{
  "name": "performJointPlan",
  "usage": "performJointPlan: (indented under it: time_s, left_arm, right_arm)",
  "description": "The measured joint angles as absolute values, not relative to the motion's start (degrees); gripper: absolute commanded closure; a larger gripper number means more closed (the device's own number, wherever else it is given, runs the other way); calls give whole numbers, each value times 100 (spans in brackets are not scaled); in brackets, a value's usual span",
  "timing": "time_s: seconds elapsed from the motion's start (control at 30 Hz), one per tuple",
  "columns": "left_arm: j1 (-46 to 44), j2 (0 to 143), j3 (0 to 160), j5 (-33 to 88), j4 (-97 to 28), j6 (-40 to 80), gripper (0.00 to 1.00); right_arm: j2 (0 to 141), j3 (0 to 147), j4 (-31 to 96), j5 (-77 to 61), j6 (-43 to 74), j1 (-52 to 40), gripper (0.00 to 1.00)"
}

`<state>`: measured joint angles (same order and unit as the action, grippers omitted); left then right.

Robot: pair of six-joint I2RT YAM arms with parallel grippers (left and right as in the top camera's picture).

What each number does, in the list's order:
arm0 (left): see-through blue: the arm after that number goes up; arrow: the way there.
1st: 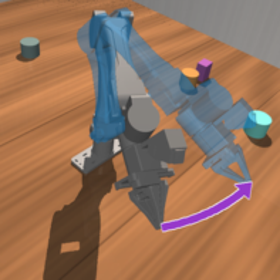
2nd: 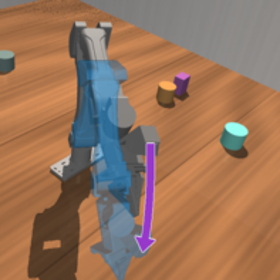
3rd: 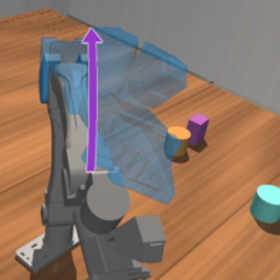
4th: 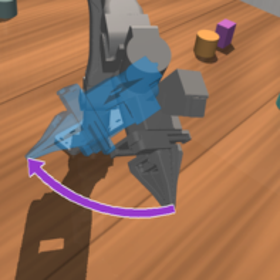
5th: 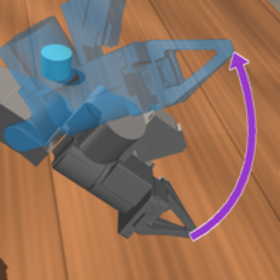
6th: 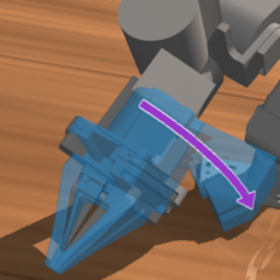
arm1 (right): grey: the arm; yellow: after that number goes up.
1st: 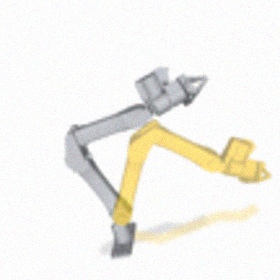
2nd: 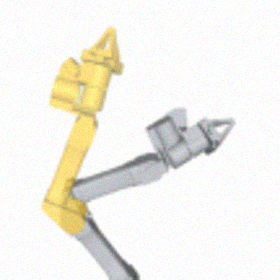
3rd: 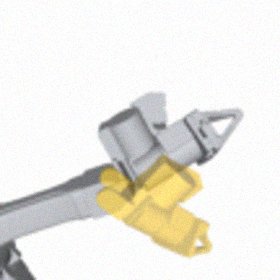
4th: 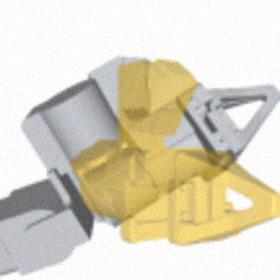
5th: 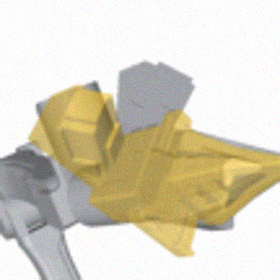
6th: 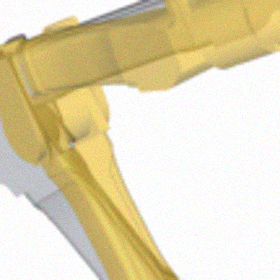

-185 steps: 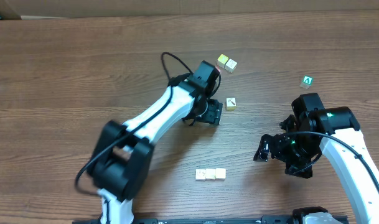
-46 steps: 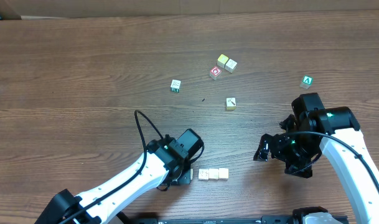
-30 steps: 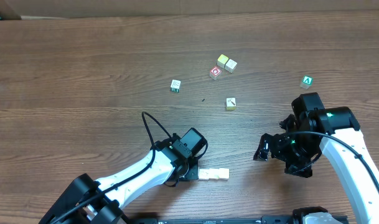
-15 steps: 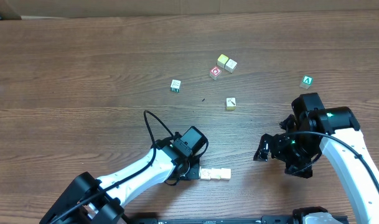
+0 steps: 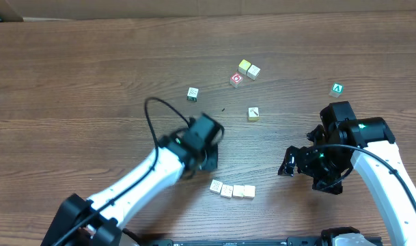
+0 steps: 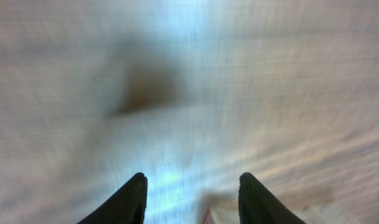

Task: Flip 5 blocks
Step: 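Move the left gripper to the blocks near the yellow pair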

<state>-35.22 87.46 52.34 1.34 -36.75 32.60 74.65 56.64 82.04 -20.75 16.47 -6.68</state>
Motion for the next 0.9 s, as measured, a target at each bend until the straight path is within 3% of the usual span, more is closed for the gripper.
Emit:
performJointPlan:
  time_s: [0.2, 0.47, 0.9]
  left_arm:
    - [-2853, 9751, 6348, 537, -3802, 2628, 53]
    - [-2930, 11511, 8493, 862, -4423, 2132, 37]
    - [-3256, 12831, 10210, 1352, -4576, 2075, 35]
  right_arm:
    - [7465, 5664, 8202, -2075, 1645, -668, 0]
    - [7465, 5666, 8250, -2078, 1649, -668, 0]
    - [7465, 5666, 8320, -2078, 1651, -668, 0]
